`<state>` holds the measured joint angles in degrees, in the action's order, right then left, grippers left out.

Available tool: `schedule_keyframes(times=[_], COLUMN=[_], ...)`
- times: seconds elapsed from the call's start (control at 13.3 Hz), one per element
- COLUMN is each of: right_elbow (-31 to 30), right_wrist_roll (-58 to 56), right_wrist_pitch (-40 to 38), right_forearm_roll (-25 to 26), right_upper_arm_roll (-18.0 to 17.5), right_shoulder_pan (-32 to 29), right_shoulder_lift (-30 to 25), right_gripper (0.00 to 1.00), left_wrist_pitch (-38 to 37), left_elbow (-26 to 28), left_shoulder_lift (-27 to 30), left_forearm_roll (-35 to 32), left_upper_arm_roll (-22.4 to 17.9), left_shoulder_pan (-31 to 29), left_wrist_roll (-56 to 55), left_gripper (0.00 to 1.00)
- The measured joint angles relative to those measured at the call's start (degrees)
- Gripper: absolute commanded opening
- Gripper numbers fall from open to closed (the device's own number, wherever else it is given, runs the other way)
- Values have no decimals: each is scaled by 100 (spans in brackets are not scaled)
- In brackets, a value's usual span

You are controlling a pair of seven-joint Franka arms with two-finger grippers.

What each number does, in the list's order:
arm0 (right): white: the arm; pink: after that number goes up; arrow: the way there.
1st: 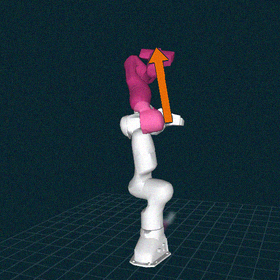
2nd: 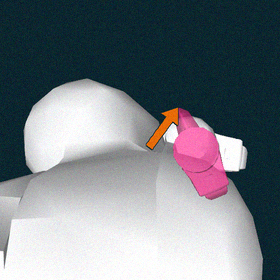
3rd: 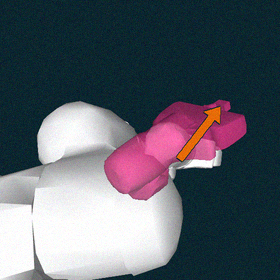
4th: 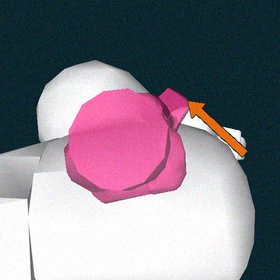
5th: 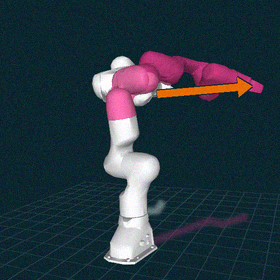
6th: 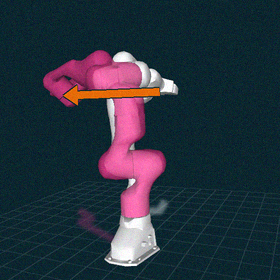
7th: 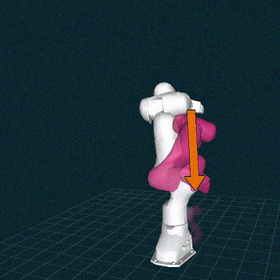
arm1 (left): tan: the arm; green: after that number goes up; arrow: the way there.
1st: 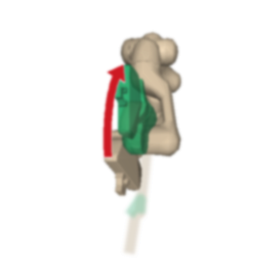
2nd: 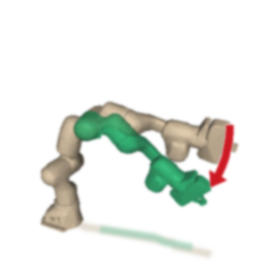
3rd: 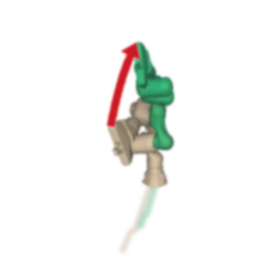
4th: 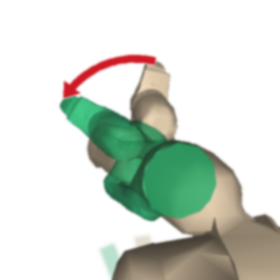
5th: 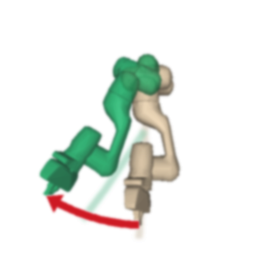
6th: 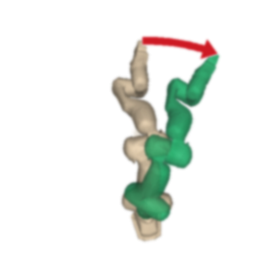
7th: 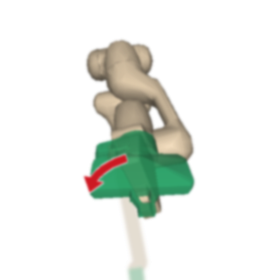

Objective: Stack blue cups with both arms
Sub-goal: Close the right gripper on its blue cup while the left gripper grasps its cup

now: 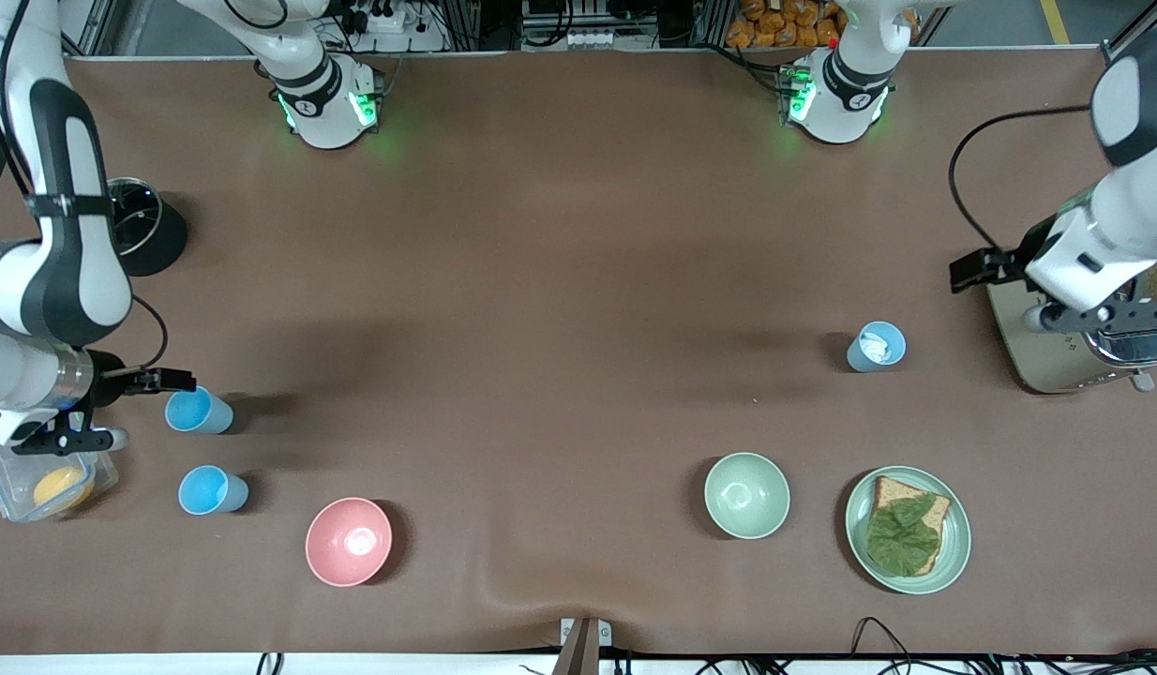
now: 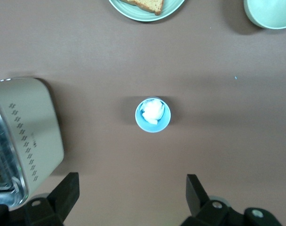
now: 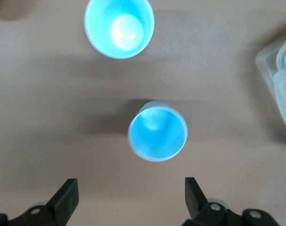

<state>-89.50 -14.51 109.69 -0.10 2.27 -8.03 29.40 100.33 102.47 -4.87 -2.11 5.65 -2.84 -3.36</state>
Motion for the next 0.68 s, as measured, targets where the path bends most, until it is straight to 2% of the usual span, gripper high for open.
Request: schedule_keyframes(times=[0.3,0.68], right_elbow=[5,10], right_wrist_roll=[-873,-1082], right_wrist_pitch=[735,1109], right_forearm_roll=[0,-1], right_upper_arm_roll=[3,2], right_shoulder_pan=[-350,-419], right_shoulder_lift=[581,953], right_gripper=[100,100], left_wrist_pitch=[1458,2503], left_elbow=[747,1650], left_shoulder_lift=[-521,-828], left_forearm_roll=[0,0], left_upper_arm_roll=[6,-8], left_shoulder_pan=[1,-103], left_wrist_roll=[0,0], left_gripper=[100,100])
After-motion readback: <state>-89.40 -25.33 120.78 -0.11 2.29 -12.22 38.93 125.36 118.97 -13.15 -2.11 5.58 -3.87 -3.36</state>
